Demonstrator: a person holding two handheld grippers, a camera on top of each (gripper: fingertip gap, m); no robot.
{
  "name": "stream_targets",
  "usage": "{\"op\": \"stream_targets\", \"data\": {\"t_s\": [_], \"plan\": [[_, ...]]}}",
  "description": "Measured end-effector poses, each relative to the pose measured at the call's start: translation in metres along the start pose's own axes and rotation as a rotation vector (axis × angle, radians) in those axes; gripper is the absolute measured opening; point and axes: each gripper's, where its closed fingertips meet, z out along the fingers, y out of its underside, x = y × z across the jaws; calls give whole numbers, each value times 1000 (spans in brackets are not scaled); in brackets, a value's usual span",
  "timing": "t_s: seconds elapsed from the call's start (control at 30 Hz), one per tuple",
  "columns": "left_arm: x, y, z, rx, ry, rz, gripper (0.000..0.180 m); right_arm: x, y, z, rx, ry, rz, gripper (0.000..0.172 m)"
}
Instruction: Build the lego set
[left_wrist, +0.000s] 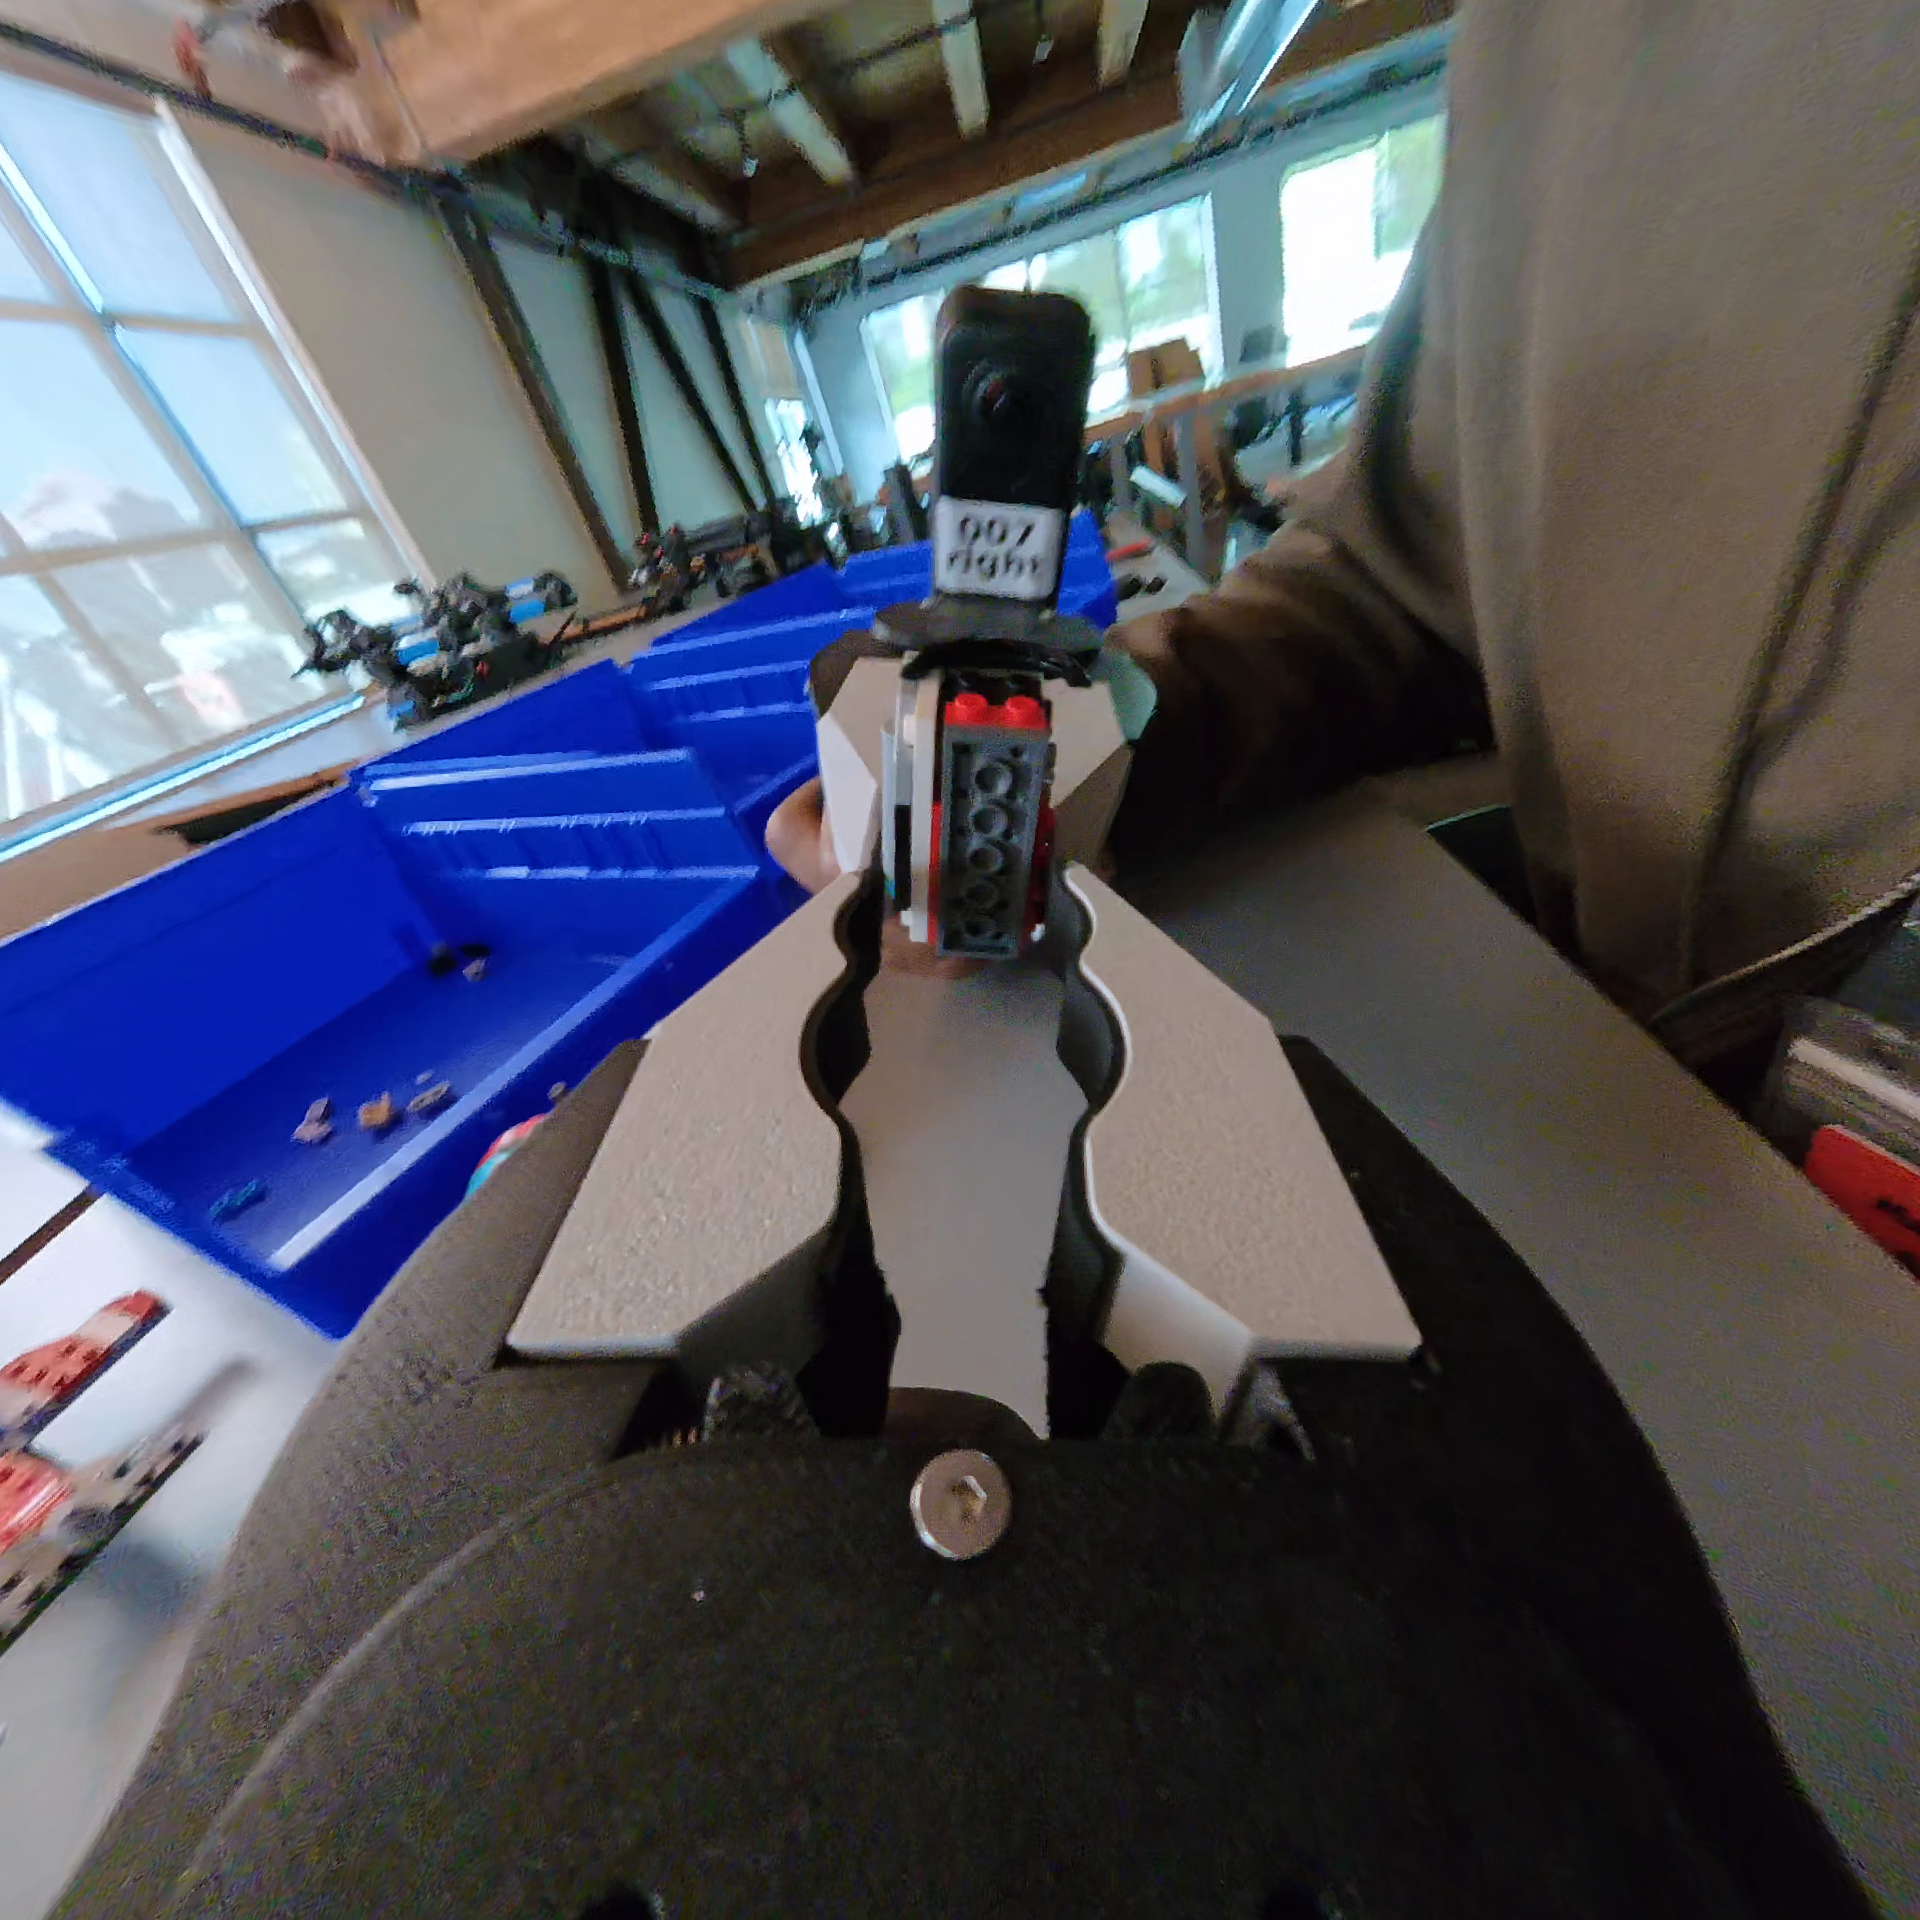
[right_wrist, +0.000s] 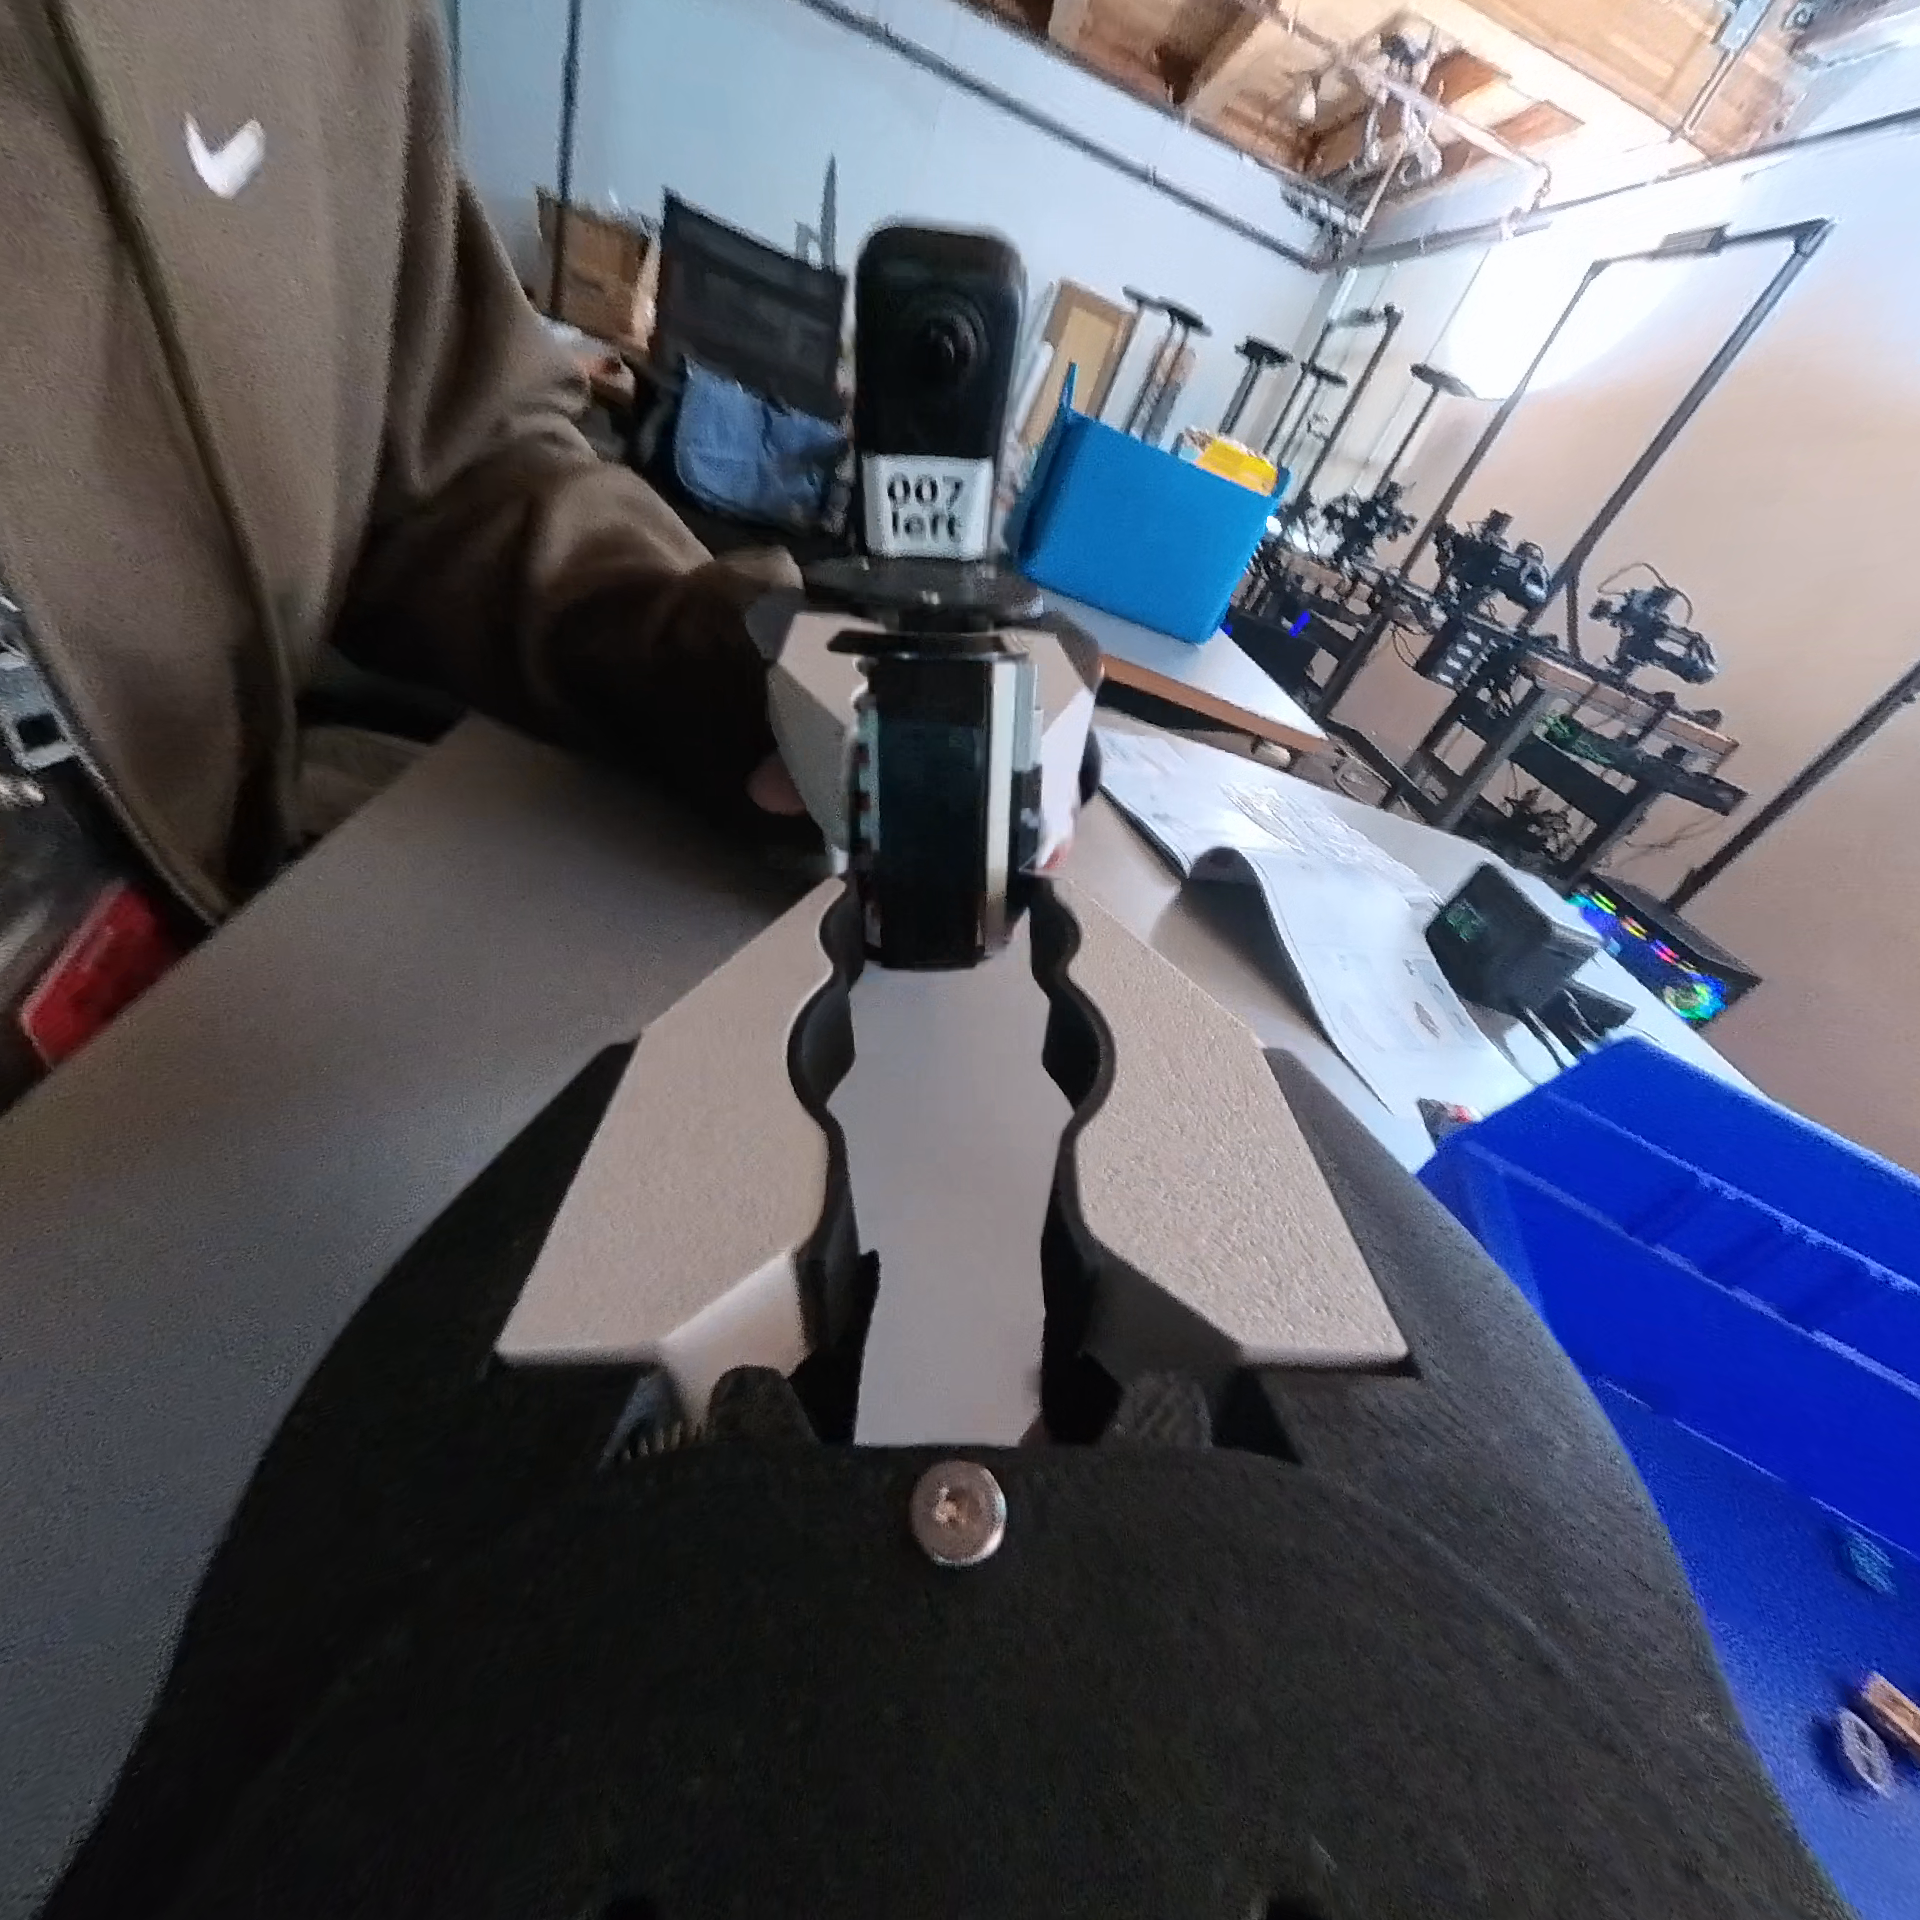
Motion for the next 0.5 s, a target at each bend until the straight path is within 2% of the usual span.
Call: {"op": "stream_targets", "data": {"t_s": [0.17, 0.3, 0.5], "plan": [[-12, 14, -4, -129, -68, 73, 54, 9, 34, -3, -219, 59, -79, 33], [-10, 24, 1, -211, -85, 153, 65, 14, 46, -1, -312, 90, -93, 33], [-11, 39, 8, -297, -119, 221, 61, 13, 54, 4, -378, 92, -135, 33]]}}
